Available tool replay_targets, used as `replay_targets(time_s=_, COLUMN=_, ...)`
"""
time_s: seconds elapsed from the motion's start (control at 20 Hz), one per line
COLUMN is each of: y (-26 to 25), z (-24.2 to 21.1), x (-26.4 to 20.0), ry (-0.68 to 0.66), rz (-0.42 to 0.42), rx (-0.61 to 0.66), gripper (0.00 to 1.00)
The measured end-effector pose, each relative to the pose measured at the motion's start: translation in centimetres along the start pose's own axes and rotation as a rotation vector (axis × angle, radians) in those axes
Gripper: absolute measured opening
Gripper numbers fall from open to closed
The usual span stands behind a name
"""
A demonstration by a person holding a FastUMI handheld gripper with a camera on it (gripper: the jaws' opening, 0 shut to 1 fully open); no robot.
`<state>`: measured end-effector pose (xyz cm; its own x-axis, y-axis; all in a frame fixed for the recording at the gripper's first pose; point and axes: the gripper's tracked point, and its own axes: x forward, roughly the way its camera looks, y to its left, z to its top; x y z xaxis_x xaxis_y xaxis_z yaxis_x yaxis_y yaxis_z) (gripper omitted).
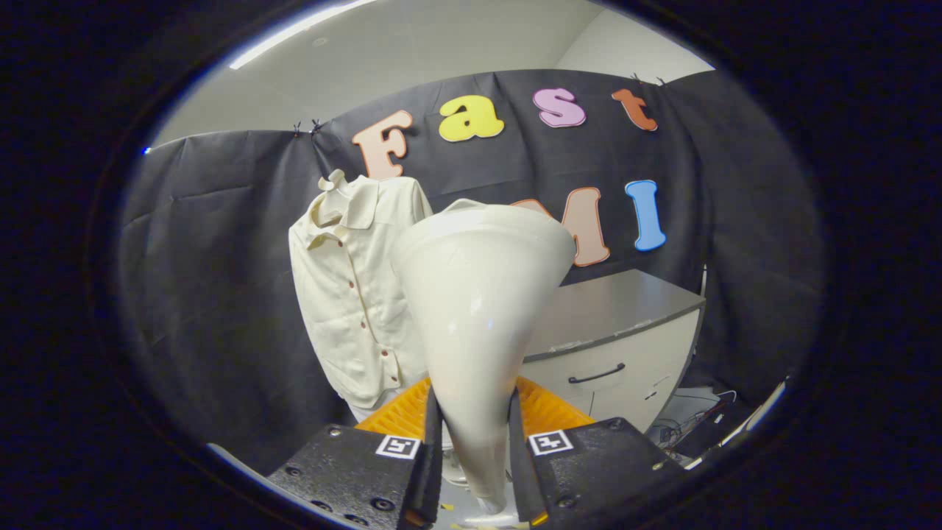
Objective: Iron the clothes twice with a garment steamer, once on the left side and once on the right side.
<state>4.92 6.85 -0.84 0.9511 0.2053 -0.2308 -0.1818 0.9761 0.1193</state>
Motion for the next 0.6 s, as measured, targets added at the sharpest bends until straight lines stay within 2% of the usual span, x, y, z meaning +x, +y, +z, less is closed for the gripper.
replay_targets(time_s=0.6, y=1.7, z=-1.0, x=1.2, ry=0.036, rz=0.015, rx=-0.030, gripper=0.39)
